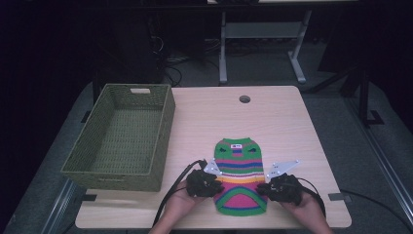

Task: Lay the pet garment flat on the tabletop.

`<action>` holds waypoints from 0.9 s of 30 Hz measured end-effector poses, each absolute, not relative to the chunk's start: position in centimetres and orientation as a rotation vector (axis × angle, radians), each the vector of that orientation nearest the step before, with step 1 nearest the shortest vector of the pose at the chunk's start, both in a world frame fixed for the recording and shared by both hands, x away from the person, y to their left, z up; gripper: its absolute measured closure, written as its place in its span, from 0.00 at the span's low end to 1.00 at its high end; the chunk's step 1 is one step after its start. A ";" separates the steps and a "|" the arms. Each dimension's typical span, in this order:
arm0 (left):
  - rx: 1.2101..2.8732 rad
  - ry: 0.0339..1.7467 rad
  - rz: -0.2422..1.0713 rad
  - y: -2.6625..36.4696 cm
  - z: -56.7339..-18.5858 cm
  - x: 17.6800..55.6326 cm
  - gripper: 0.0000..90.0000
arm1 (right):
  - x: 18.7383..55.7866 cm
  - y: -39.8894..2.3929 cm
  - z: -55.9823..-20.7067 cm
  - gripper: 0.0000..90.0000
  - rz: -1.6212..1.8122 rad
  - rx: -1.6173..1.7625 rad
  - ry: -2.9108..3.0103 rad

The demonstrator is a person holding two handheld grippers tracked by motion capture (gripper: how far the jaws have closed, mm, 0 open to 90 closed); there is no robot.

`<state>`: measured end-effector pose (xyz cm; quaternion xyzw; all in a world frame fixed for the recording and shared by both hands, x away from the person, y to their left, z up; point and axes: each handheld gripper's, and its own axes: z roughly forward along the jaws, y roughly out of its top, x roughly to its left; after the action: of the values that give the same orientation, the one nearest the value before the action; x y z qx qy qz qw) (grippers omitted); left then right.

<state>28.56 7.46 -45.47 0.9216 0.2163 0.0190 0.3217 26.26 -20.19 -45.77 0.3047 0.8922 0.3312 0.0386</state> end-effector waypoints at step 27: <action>2.425 0.616 0.055 6.6 -45.4 30.8 0.87 | 28.4 -20.4 -45.6 0.85 0.971 1.010 2.738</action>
<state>30.82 6.64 -45.42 0.9199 0.2336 0.0207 0.3143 28.40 -20.45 -45.58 0.3284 0.8896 0.3157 0.0330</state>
